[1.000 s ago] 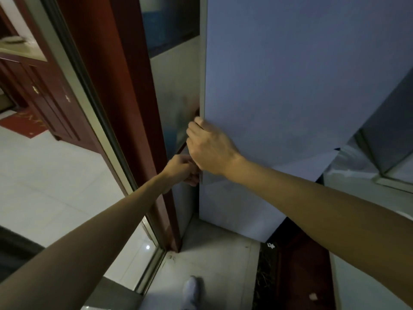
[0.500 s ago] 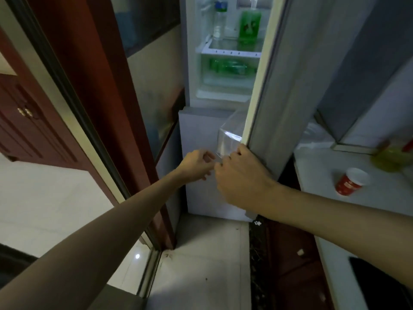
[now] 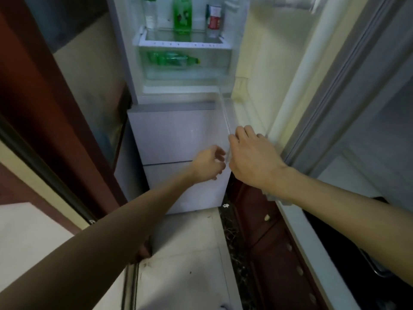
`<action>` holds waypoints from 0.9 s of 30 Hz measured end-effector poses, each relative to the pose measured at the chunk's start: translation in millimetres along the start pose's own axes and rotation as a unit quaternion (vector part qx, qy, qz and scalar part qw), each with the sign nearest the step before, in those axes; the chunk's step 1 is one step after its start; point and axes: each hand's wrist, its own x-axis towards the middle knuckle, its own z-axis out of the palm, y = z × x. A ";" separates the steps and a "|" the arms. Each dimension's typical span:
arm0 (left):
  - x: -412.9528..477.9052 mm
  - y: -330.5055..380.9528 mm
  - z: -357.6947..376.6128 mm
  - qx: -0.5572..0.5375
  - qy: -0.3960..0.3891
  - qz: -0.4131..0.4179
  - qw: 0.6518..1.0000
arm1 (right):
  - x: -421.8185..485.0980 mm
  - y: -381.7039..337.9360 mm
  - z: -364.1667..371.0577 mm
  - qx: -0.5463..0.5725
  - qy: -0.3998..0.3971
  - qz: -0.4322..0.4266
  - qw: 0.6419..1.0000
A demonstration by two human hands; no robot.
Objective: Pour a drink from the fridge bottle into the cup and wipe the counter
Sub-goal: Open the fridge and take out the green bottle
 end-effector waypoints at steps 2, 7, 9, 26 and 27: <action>-0.9 9.6 3.6 0.031 -0.027 0.031 0.999 | -1.9 6.6 2.0 -0.001 -0.007 0.003 1.000; -1.6 22.2 0.0 0.141 -0.069 0.098 0.983 | -10.7 26.2 6.4 -0.059 -0.033 0.032 0.997; -1.9 26.2 -5.5 0.160 -0.074 0.101 0.979 | -11.1 34.3 6.4 -0.093 -0.043 0.038 0.994; 39.6 68.4 -61.8 0.359 -0.112 0.062 0.924 | 40.3 104.1 -2.8 -0.082 -0.116 0.055 0.988; 45.3 71.4 -66.7 0.363 -0.110 0.056 0.924 | 46.4 106.4 -3.8 -0.081 -0.113 0.054 0.989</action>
